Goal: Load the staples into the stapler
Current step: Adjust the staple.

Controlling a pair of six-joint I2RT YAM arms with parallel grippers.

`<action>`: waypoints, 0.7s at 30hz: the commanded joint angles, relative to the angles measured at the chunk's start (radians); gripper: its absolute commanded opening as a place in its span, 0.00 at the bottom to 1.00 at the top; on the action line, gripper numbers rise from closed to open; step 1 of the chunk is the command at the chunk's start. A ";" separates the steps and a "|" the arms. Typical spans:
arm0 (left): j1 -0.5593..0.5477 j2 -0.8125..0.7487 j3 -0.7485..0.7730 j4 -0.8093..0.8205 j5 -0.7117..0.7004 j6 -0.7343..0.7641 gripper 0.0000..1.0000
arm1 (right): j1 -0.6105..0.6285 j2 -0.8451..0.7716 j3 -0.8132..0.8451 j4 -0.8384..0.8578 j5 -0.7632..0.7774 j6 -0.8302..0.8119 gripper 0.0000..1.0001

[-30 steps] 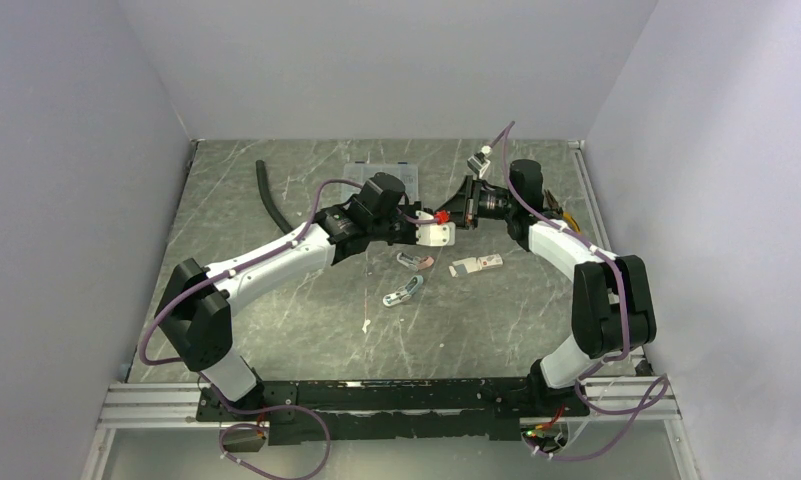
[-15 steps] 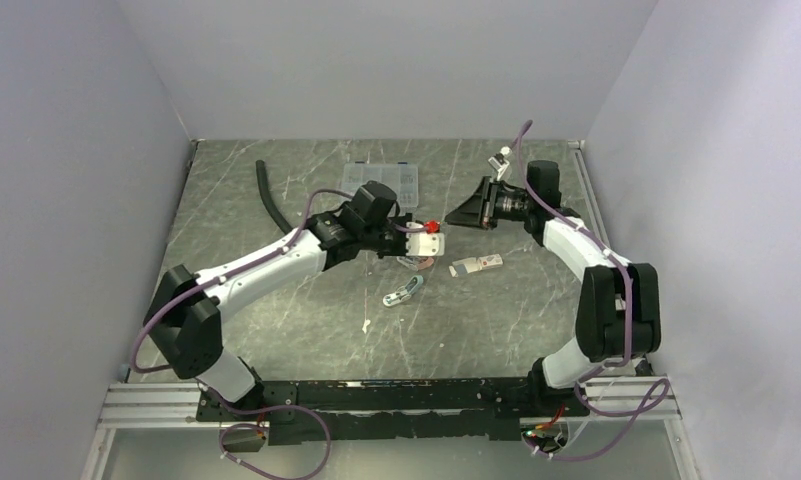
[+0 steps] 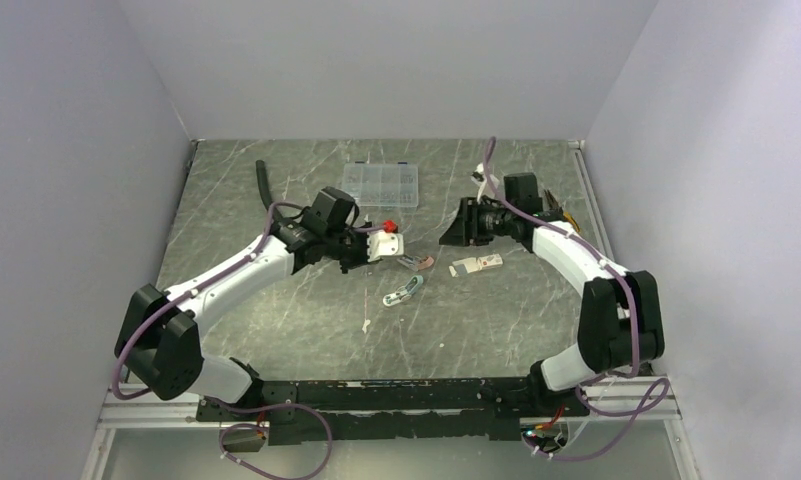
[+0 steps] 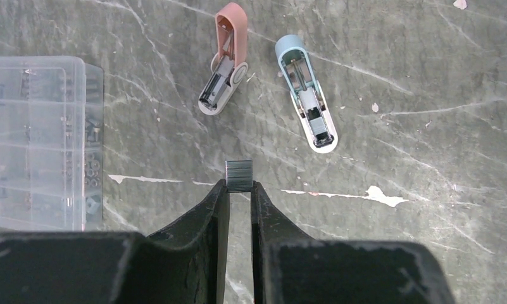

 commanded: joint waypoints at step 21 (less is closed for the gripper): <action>0.044 -0.004 0.014 -0.012 0.114 -0.015 0.17 | 0.148 0.200 0.035 -0.027 0.081 -0.057 0.56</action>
